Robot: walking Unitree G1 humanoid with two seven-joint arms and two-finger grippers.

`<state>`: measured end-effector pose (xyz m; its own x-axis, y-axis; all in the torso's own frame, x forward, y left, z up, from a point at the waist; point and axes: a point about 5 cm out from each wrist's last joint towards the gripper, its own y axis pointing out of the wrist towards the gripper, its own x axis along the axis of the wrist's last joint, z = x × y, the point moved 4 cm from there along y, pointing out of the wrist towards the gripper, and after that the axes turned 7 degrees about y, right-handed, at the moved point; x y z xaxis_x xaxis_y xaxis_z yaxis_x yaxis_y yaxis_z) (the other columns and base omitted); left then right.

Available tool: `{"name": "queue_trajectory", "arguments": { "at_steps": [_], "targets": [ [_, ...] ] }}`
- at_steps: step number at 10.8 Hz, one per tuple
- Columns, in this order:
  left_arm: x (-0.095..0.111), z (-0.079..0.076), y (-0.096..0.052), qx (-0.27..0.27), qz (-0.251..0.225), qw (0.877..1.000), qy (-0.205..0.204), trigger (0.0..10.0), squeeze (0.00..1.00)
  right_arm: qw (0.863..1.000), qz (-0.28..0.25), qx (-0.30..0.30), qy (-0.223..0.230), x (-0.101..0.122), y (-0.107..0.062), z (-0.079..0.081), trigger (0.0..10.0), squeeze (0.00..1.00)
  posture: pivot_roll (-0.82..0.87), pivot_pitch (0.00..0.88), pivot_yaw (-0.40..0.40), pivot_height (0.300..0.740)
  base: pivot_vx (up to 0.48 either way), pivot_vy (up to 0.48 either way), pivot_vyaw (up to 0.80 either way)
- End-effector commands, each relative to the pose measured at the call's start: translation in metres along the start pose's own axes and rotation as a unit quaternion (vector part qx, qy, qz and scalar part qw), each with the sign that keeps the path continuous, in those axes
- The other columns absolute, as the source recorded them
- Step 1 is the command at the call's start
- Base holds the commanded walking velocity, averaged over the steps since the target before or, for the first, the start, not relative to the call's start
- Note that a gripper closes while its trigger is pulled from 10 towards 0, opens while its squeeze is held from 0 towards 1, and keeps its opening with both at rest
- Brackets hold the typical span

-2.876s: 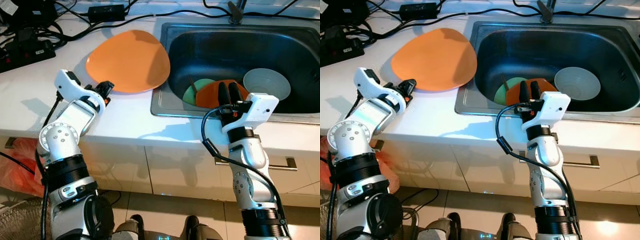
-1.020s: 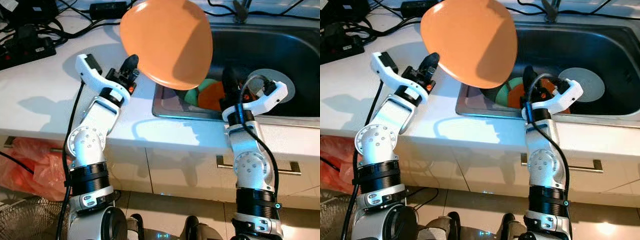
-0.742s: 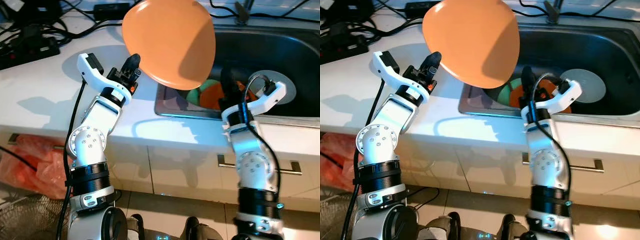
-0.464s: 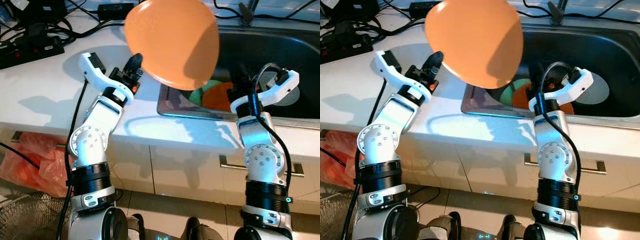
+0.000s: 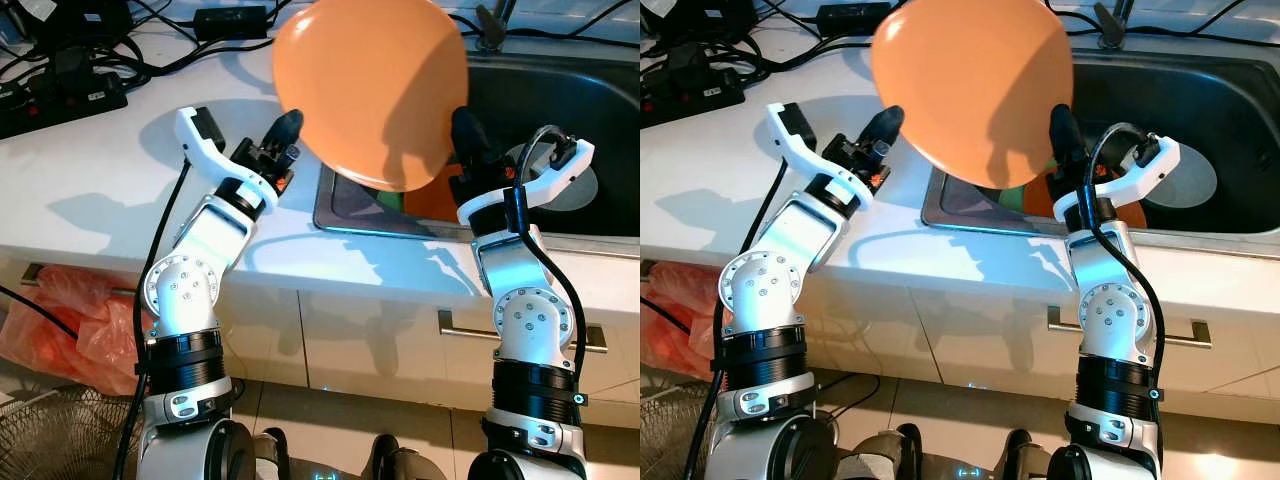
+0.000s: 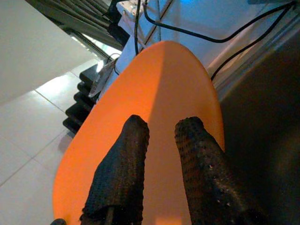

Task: Kitchen organization

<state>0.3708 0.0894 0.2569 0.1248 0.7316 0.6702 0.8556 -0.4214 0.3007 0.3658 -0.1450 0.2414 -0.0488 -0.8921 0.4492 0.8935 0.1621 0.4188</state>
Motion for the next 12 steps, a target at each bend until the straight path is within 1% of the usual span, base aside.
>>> {"name": "queue_trajectory", "arguments": {
  "at_steps": [1, 4, 9, 12],
  "targets": [
    [0.008, -0.016, -0.002, -0.044, -0.017, 0.999, 0.001, 10.0, 0.0, 1.0, 0.007, 0.01, 0.013, -0.002, 0.003, 0.003, 10.0, 0.0, 0.14, 0.172, 0.047, 0.74, 0.0, 0.0, 0.0],
    [0.013, -0.017, -0.003, -0.047, -0.021, 0.999, 0.008, 10.0, 0.0, 1.0, 0.009, 0.006, 0.01, -0.002, 0.002, -0.002, 10.0, 0.0, 0.15, 0.167, 0.048, 0.74, 0.0, 0.0, 0.0],
    [0.017, -0.012, -0.008, -0.04, -0.024, 0.999, 0.023, 10.0, 0.0, 1.0, -0.006, -0.01, -0.005, 0.008, 0.0, -0.012, 10.0, 0.0, 0.15, 0.156, 0.044, 0.74, 0.0, 0.0, 0.0],
    [0.019, -0.014, -0.008, -0.044, -0.027, 0.998, 0.022, 10.0, 0.0, 1.0, -0.002, -0.016, -0.008, 0.006, -0.001, -0.016, 10.0, 0.0, 0.15, 0.154, 0.043, 0.74, 0.0, 0.0, 0.0]
  ]
}}
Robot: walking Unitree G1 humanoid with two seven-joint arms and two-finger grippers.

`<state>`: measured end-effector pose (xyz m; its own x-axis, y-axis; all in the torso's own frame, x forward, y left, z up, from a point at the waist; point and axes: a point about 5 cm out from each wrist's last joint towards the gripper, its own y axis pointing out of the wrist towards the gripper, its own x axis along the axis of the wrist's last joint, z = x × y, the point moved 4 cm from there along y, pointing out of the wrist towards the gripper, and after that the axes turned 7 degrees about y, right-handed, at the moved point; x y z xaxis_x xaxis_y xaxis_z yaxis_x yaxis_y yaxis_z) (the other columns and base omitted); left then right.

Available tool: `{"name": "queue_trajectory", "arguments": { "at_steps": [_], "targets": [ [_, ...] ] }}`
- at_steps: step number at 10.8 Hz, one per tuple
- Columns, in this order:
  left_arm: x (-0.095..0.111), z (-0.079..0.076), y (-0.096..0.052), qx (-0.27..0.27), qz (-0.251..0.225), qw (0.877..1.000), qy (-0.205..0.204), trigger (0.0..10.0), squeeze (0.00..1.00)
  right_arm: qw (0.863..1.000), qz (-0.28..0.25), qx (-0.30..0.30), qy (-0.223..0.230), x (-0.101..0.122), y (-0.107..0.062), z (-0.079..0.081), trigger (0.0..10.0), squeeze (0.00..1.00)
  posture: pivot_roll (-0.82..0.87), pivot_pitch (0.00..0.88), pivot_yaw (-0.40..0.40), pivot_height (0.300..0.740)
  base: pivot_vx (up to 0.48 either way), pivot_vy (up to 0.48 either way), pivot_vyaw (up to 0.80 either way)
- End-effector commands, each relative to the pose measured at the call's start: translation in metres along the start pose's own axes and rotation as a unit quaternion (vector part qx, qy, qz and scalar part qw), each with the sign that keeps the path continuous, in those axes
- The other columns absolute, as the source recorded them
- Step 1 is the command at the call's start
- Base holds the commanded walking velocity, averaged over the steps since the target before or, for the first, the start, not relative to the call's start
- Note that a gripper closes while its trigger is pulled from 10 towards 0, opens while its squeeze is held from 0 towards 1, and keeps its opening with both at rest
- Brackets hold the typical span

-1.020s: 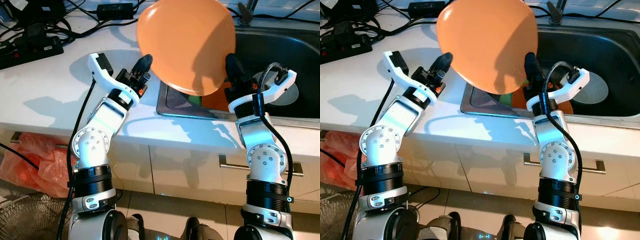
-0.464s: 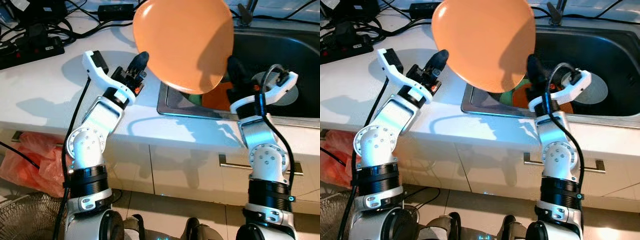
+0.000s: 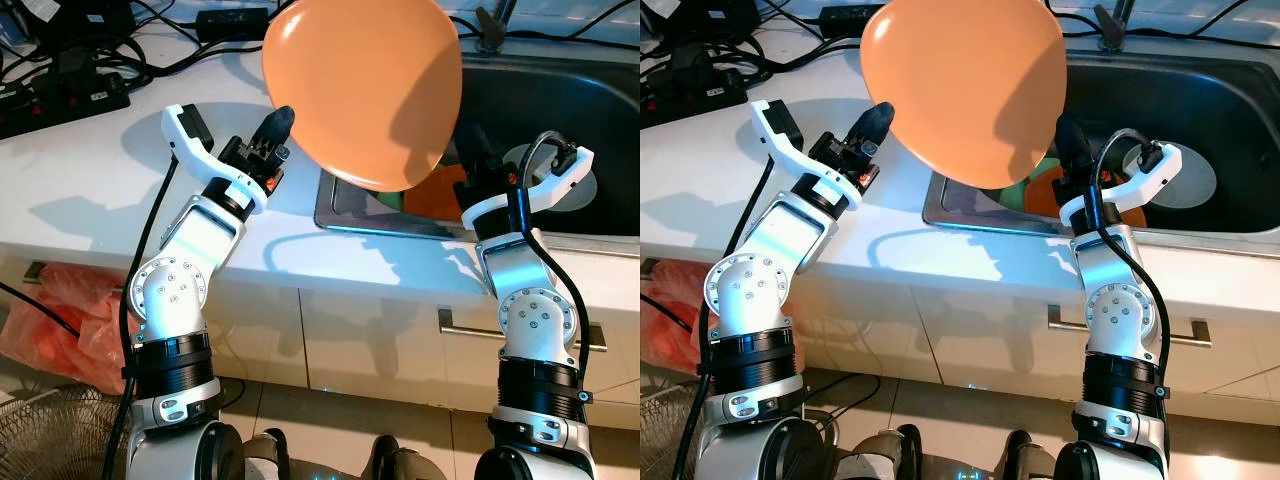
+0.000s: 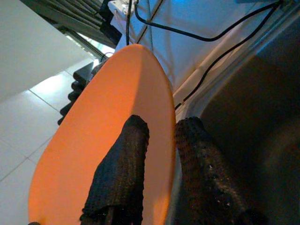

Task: Kitchen organization

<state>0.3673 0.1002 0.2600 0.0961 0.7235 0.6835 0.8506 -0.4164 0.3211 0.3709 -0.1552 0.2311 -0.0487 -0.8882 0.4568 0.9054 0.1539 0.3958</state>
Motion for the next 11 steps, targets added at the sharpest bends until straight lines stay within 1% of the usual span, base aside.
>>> {"name": "queue_trajectory", "arguments": {
  "at_steps": [1, 6, 10, 11],
  "targets": [
    [0.0095, -0.0157, -0.0008, -0.038, -0.019, 0.999, 0.007, 10.0, 0.0, 1.0, -0.003, -0.003, -0.003, 0.0012, 0.0002, -0.0022, 10.0, 0.0, 0.15, 0.155, 0.043, 0.74, 0.0, 0.0, 0.0],
    [0.0092, -0.0172, -0.0012, -0.045, -0.017, 0.999, 0.004, 10.0, 0.0, 1.0, 0.003, -0.008, 0.0, -0.0038, 0.0001, -0.0065, 10.0, 0.0, 0.16, 0.163, 0.043, 0.74, 0.0, 0.0, 0.0],
    [0.0072, -0.0184, -0.0014, -0.049, -0.012, 0.999, 0.003, 10.0, 0.0, 1.0, 0.007, 0.001, 0.01, -0.0075, 0.0023, -0.0031, 10.0, 0.0, 0.16, 0.165, 0.042, 0.74, 0.0, 0.0, 0.0],
    [0.0058, -0.0188, -0.0017, -0.051, -0.01, 0.999, 0.003, 10.0, 0.0, 1.0, 0.006, 0.011, 0.019, -0.0077, 0.0039, 0.0011, 10.0, 0.0, 0.16, 0.165, 0.042, 0.74, 0.0, 0.0, 0.0]
  ]
}}
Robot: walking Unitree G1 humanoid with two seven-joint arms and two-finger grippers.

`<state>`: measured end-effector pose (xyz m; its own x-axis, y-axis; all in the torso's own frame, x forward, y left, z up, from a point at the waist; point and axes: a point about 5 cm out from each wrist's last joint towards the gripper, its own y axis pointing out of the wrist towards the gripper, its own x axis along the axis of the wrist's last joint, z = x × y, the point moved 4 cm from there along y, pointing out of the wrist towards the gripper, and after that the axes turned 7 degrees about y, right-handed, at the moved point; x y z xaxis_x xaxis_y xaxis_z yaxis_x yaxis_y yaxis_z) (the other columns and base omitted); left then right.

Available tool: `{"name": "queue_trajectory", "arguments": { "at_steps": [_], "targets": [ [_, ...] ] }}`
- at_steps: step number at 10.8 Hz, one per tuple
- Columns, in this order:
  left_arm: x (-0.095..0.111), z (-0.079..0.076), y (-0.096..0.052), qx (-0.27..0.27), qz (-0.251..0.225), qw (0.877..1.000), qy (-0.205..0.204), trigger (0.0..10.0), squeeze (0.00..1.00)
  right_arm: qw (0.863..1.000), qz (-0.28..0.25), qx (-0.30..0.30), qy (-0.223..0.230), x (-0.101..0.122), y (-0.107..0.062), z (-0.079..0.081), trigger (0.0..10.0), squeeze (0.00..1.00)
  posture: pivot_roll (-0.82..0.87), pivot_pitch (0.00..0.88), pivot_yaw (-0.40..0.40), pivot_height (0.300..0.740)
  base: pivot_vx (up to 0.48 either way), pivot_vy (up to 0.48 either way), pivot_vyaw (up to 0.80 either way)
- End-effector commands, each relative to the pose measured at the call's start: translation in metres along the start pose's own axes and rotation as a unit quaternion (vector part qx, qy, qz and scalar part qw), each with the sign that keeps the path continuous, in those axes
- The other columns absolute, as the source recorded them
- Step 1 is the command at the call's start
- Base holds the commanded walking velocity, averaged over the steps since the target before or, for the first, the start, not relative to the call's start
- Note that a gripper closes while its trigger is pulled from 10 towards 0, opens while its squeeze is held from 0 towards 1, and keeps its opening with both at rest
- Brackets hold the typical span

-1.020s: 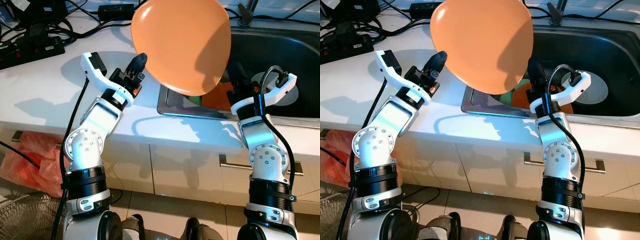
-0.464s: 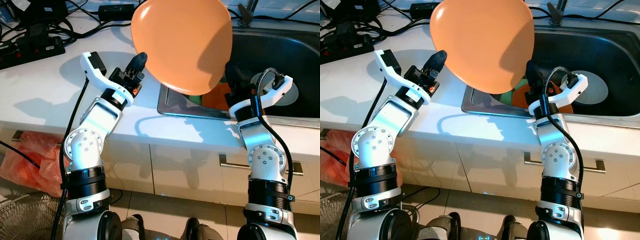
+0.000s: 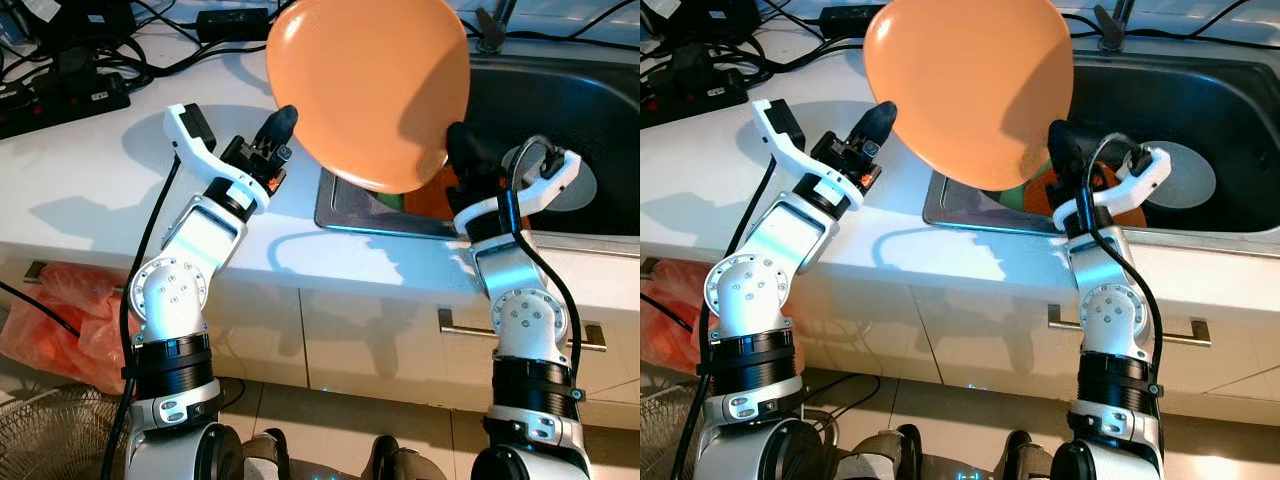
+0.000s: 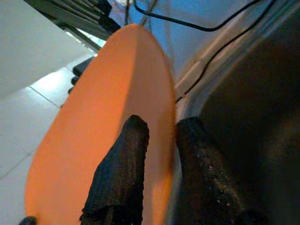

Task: Kitchen organization

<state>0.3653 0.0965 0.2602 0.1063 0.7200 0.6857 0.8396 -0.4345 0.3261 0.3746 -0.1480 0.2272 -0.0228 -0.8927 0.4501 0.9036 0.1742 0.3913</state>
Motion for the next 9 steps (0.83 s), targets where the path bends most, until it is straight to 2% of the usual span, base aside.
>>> {"name": "queue_trajectory", "arguments": {
  "at_steps": [1, 6, 8, 9],
  "targets": [
    [0.008, -0.016, -0.001, -0.042, -0.014, 0.999, 0.004, 10.0, 0.0, 1.0, -0.004, 0.01, 0.011, 0.0, 0.002, 0.004, 10.0, 0.0, 0.16, 0.165, 0.042, 0.74, 0.0, 0.0, 0.0],
    [-0.001, -0.02, -0.001, -0.051, -0.001, 0.999, -0.005, 10.0, 0.0, 0.999, 0.0, 0.03, 0.032, -0.003, 0.003, 0.013, 10.0, 0.0, 0.15, 0.166, 0.042, 0.74, 0.0, 0.0, 0.0],
    [-0.002, -0.021, -0.001, -0.053, 0.0, 0.999, -0.007, 10.0, 0.0, 0.999, 0.004, 0.034, 0.035, -0.006, 0.002, 0.014, 0.0, 0.0, 0.15, 0.168, 0.042, 0.74, 0.0, 0.0, 0.0],
    [-0.002, -0.021, -0.001, -0.053, 0.001, 0.999, -0.006, 10.0, 0.0, 0.999, 0.005, 0.036, 0.036, -0.006, 0.002, 0.014, 0.0, 0.0, 0.15, 0.167, 0.041, 0.74, 0.0, 0.0, 0.0]
  ]
}}
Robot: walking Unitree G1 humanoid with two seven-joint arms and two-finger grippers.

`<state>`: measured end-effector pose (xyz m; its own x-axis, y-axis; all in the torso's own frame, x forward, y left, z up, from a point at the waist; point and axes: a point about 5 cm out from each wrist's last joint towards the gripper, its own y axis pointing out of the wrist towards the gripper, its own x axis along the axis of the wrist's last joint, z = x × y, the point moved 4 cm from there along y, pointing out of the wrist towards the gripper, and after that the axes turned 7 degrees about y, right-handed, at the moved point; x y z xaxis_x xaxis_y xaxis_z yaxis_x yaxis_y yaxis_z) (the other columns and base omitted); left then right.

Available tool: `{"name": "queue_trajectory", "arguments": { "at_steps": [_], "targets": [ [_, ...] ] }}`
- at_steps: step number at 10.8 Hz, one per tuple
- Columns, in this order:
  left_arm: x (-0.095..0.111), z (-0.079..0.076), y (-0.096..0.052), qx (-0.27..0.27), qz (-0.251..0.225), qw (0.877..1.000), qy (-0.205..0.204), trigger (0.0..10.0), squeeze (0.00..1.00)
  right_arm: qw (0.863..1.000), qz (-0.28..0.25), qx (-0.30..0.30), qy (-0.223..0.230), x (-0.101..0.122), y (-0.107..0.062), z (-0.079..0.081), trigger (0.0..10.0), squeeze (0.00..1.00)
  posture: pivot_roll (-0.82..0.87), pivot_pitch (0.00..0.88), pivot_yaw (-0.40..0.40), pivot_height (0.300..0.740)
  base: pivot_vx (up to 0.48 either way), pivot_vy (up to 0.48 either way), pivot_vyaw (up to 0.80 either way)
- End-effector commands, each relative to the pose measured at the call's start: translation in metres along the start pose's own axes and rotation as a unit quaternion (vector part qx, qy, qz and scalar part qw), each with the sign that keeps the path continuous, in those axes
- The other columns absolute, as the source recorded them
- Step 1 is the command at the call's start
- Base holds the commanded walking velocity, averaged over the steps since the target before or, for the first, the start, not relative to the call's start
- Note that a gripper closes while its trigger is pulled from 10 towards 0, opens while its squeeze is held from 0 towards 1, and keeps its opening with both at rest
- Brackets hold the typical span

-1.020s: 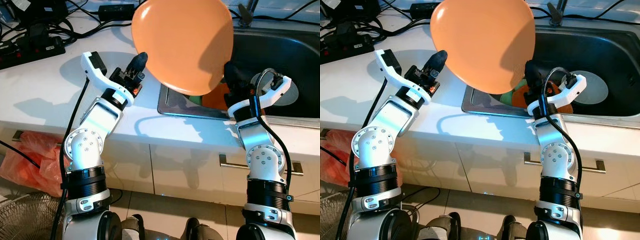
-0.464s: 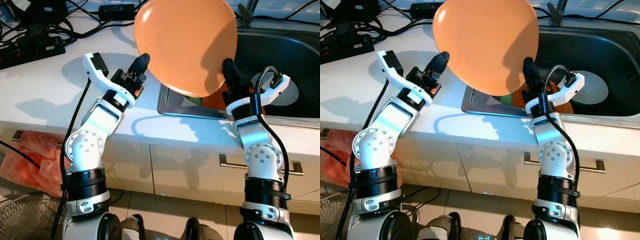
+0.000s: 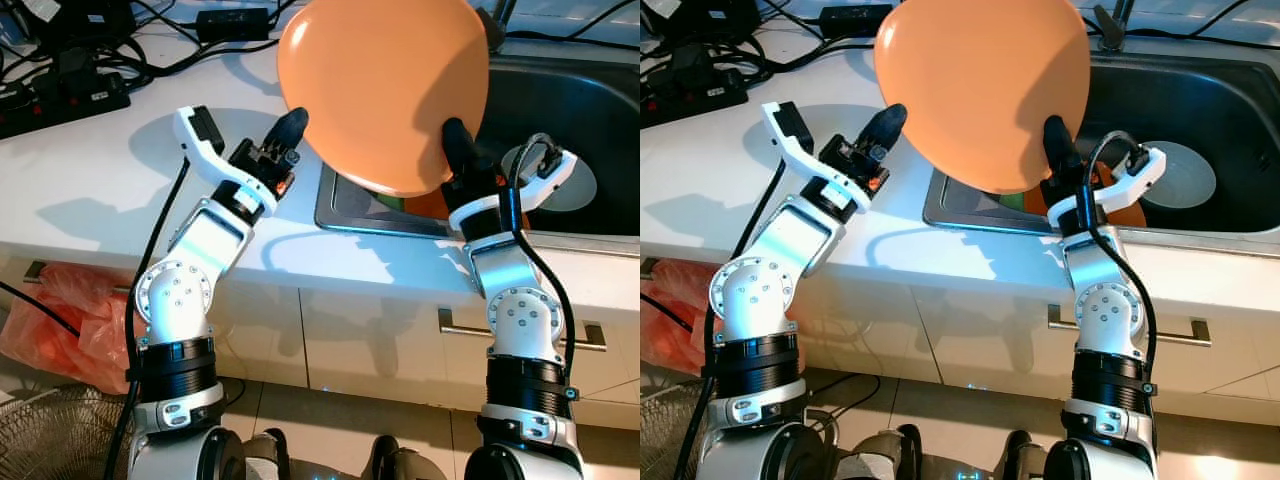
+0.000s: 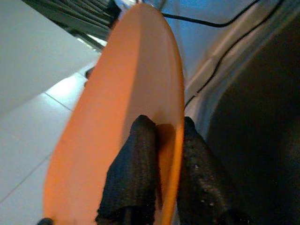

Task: Kitchen organization

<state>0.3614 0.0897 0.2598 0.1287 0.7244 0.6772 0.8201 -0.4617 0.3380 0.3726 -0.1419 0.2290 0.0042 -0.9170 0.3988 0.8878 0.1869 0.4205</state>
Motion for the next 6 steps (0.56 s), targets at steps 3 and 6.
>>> {"name": "queue_trajectory", "arguments": {
  "at_steps": [3, 6],
  "targets": [
    [-0.001, -0.012, -0.001, -0.029, 0.005, 0.999, 0.023, 10.0, 0.0, 1.0, 0.007, 0.024, 0.009, -0.004, 0.003, 0.012, 0.0, 0.0, 0.15, 0.165, 0.042, 0.74, 0.0, 0.0, 0.0],
    [-0.012, -0.005, 0.001, -0.008, 0.033, 0.995, 0.093, 10.0, 1.0, 1.0, 0.005, 0.026, 0.012, -0.003, 0.003, 0.012, 0.0, 0.0, 0.15, 0.161, 0.042, 0.74, 0.0, 0.0, 0.0]
  ]
}}
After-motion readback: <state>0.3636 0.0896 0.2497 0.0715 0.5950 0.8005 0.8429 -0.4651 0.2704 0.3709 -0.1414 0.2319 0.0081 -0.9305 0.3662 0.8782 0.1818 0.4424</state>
